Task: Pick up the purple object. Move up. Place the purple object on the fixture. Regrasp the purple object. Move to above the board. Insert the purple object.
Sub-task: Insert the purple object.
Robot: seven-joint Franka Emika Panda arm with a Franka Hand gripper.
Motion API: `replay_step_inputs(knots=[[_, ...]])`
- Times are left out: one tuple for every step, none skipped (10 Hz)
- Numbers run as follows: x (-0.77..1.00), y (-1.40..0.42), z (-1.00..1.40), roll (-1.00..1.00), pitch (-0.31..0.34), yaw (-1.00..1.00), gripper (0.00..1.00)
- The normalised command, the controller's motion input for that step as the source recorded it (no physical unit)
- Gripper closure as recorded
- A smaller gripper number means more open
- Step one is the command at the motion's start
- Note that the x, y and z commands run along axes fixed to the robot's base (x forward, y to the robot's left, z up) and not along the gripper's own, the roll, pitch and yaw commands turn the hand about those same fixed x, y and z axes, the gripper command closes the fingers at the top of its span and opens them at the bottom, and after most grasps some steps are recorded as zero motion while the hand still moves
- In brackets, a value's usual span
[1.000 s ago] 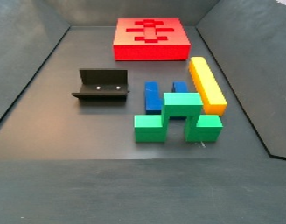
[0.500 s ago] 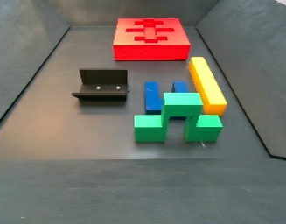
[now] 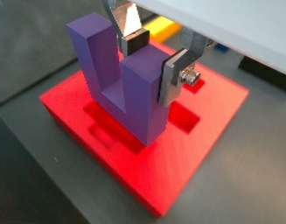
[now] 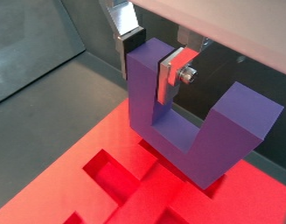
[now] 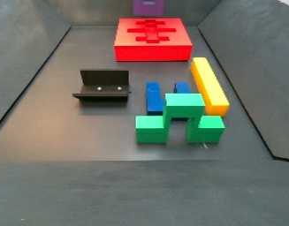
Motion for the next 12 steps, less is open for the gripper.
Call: replay_step_inputs(knots=[[0.05, -0.22, -0.57, 0.00, -0.111, 0.00, 1.00], [0.18, -0.10, -0.29, 0.00, -0.067, 0.09, 1.00], [0.24, 0.00, 0.00, -0.04, -0.023, 0.34, 1.00], [0.07, 0.00, 0.12, -0.01, 0.000, 0.38, 1.00], [0.06, 0.03, 0.04, 0.00, 0.000, 0.32, 1.00], [0.00, 0.03, 0.00, 0.00, 0.000, 0.29, 1.00], [-0.10, 0.01, 0.00, 0.00, 0.000, 0.07, 1.00], [-0.27, 0.07, 0.00, 0.06, 0.000, 0.00, 1.00], [-0.34, 0.09, -0.02, 0.14, 0.000, -0.13, 1.00], [-0.39, 0.07, 0.00, 0.13, 0.000, -0.21, 1.00], [-0.20, 0.00, 0.00, 0.05, 0.000, -0.10, 1.00], [-0.09, 0.00, 0.00, 0.03, -0.009, 0.00, 1.00]])
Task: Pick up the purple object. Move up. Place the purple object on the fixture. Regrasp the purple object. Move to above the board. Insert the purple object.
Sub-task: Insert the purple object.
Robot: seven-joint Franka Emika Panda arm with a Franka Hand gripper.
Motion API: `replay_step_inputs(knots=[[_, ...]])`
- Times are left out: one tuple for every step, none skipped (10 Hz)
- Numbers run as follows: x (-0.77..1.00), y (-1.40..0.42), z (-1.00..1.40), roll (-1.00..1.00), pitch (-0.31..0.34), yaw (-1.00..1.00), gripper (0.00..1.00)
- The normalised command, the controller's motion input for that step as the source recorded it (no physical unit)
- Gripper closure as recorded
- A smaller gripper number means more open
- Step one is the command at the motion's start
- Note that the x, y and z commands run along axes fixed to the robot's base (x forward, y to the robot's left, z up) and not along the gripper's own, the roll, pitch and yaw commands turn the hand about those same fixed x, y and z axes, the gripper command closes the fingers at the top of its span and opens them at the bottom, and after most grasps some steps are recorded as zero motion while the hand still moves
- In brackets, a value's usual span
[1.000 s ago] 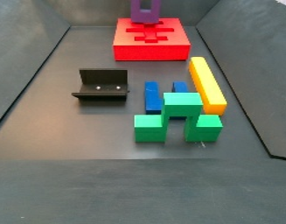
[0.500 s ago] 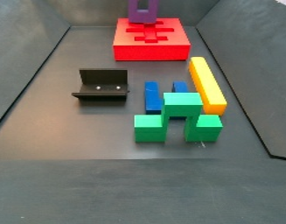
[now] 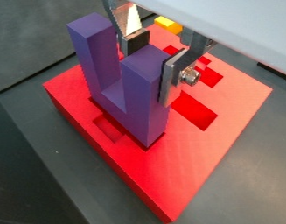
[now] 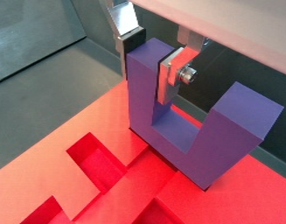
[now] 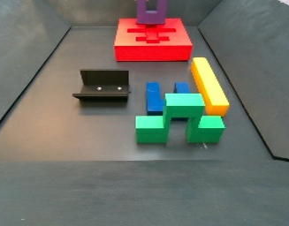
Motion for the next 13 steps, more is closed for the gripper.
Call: replay_step_inputs(knots=[[-0.01, -0.06, -0.03, 0.06, 0.000, 0.00, 1.00], [0.00, -0.16, -0.02, 0.09, 0.000, 0.00, 1.00], [0.00, -0.17, -0.03, 0.11, 0.000, 0.00, 1.00], [0.00, -0.17, -0.05, 0.11, 0.000, 0.00, 1.00], [0.00, -0.16, -0.04, 0.11, 0.000, 0.00, 1.00], [0.00, 0.00, 0.00, 0.06, 0.000, -0.03, 1.00], [0.00, 0.07, 0.00, 0.00, 0.000, -0.06, 1.00], [0.00, 0.21, 0.00, -0.09, 0.000, -0.03, 1.00], [0.00, 0.17, 0.00, -0.09, 0.000, -0.02, 1.00], [0.00, 0.09, 0.00, -0.05, 0.000, 0.00, 1.00], [0.00, 0.01, -0.06, 0.00, 0.000, -0.01, 1.00], [0.00, -0.14, -0.19, 0.02, 0.010, 0.00, 1.00], [0.07, -0.03, 0.00, 0.00, 0.050, 0.00, 1.00]])
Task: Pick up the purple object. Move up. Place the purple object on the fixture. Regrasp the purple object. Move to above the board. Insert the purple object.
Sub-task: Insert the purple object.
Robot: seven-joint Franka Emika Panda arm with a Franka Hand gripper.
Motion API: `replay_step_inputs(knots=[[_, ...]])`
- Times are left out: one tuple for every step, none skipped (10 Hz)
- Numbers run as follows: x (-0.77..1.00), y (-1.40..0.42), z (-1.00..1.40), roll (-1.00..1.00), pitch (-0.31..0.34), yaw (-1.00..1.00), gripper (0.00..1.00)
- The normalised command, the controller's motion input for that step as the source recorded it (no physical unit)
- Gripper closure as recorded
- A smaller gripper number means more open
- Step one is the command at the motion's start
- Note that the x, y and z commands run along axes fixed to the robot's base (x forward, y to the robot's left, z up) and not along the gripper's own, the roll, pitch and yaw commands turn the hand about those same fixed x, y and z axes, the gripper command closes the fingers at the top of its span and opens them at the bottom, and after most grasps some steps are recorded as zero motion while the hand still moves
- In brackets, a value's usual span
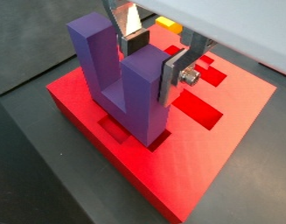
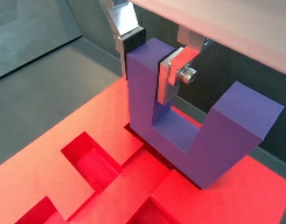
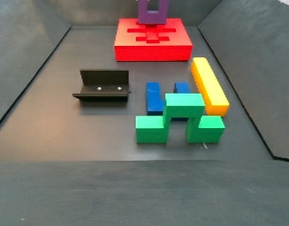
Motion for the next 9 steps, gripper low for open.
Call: replay_step_inputs(knots=[[0.13, 0.00, 0.00, 0.01, 0.061, 0.00, 1.00], [0.16, 0.00, -0.04, 0.04, 0.067, 0.00, 1.00], [0.24, 0.02, -0.06, 0.07, 0.083, 0.00, 1.00], [0.26, 0.07, -0.12, 0.10, 0.073, 0.00, 1.00], [0.11, 0.04, -0.22, 0.08, 0.049, 0.00, 1.00], [0.00, 0.00, -0.27, 0.08, 0.027, 0.00, 1.00], [-0.04, 0.00, -0.28, 0.06, 0.026, -0.06, 1.00], [-0.12, 0.06, -0.27, 0.05, 0.011, -0.12, 1.00], [-0.20, 0.13, -0.22, 0.00, 0.007, -0.21, 1.00]])
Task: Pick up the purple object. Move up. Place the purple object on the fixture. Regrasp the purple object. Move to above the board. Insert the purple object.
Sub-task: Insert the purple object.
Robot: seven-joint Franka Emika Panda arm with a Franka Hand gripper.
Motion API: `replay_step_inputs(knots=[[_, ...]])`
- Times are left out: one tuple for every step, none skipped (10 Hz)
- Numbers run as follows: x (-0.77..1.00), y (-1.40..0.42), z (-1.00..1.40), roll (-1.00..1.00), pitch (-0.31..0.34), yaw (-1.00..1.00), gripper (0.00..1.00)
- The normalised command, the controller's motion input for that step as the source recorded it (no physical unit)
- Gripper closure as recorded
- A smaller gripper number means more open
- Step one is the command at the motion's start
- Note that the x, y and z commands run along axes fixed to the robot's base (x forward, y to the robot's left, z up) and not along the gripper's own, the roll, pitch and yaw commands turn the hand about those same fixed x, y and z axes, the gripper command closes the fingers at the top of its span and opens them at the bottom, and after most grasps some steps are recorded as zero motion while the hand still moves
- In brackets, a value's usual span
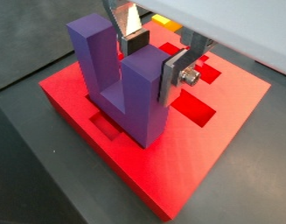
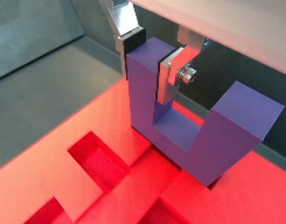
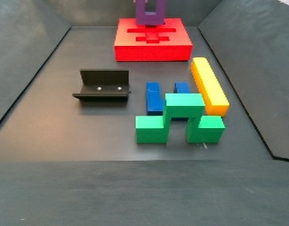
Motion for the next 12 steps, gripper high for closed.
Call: replay_step_inputs(knots=[[-0.23, 0.20, -0.20, 0.00, 0.000, -0.25, 1.00], [-0.10, 0.07, -0.22, 0.00, 0.000, -0.19, 1.00], [0.01, 0.00, -0.20, 0.01, 0.000, -0.02, 1.00], [0.12, -0.03, -0.43, 0.14, 0.011, 0.00, 1.00], [0.08, -0.17, -0.67, 0.23, 0.019, 0.00, 1.00], [0.13, -0.19, -0.71, 0.25, 0.031, 0.00, 1.00], [0.13, -0.22, -0.75, 0.28, 0.020, 0.00, 1.00], [0.25, -0.21, -0.81, 0.25, 0.000, 0.00, 1.00], [0.24, -0.21, -0.83, 0.24, 0.000, 0.00, 1.00], [0.03, -0.21, -0.43, 0.05, 0.004, -0.05, 1.00], [0.00, -0.05, -0.25, 0.01, 0.089, -0.09, 1.00], [0.00, 0.00, -0.12, 0.09, 0.059, -0.03, 1.00]])
